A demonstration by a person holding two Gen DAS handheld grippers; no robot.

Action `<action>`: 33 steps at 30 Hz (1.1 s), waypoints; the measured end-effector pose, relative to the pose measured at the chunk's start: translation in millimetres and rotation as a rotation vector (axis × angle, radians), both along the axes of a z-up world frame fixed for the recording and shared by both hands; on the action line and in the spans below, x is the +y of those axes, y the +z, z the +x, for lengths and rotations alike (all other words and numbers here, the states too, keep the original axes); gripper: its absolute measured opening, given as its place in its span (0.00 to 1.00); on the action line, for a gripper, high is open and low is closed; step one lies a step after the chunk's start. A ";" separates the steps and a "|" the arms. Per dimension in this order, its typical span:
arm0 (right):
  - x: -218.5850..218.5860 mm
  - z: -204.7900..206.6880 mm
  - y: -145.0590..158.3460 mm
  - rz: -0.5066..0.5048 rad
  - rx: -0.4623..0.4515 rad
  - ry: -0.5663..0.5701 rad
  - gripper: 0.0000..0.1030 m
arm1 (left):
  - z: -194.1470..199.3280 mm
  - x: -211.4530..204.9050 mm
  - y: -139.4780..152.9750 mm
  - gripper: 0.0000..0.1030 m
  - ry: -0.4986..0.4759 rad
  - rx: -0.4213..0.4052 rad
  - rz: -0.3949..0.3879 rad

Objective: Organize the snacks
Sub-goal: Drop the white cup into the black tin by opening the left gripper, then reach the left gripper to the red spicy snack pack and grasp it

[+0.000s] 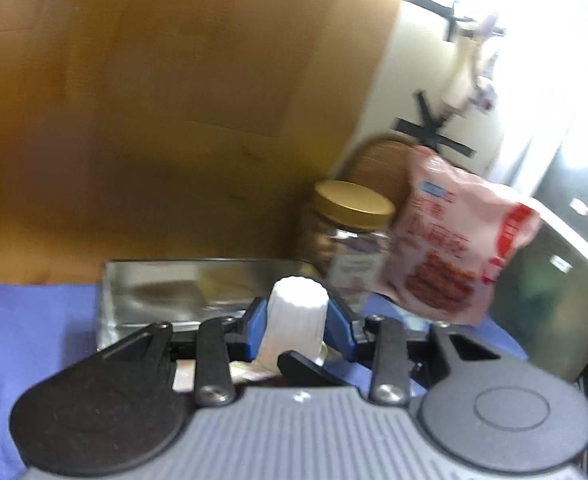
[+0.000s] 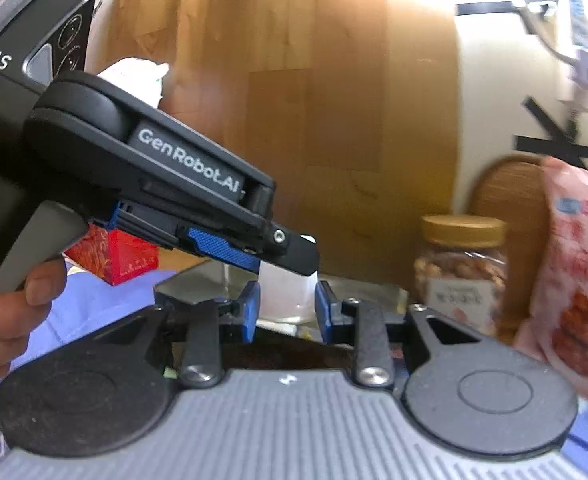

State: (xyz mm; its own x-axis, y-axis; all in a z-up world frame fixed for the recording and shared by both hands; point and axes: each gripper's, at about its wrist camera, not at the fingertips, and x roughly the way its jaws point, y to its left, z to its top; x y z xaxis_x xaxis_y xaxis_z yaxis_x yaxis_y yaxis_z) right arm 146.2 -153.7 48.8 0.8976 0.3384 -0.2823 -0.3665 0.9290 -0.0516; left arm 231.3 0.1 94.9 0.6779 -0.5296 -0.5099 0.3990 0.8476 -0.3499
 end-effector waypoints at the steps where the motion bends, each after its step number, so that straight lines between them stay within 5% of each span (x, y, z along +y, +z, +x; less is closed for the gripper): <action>1: 4.6 7.6 -0.8 -0.004 0.005 0.009 0.32 | 5.3 4.3 -2.5 0.33 0.017 0.007 0.004; 8: 22.8 34.3 -12.6 0.017 0.083 0.027 0.33 | 25.4 19.6 -22.5 0.37 0.093 0.039 0.050; 16: -61.1 -1.6 -14.7 0.303 0.223 -0.035 0.34 | -20.8 54.8 -19.3 0.42 0.054 0.023 -0.048; 19: -92.6 -6.6 -30.4 0.405 0.351 -0.083 0.34 | -29.3 48.5 -28.9 0.42 -0.017 0.096 -0.083; 26: -110.6 -4.2 -63.8 0.583 0.584 -0.125 0.34 | -26.3 16.7 -80.9 0.42 -0.098 0.409 -0.158; 32: -101.0 6.6 -73.6 0.684 0.640 -0.111 0.33 | -24.2 15.4 -99.3 0.44 -0.051 0.470 -0.189; 33: -99.9 11.2 -74.2 0.685 0.641 -0.109 0.27 | -24.3 17.1 -99.5 0.46 -0.045 0.474 -0.201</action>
State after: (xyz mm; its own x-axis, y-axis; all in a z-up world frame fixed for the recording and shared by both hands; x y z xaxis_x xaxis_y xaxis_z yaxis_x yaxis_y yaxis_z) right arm 157.4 -253.7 -25.4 0.6764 0.5372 -0.5039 -0.0451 0.7130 0.6997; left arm 207.0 17.2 -4.6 0.3709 -0.6724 -0.6406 0.1917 0.7304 -0.6556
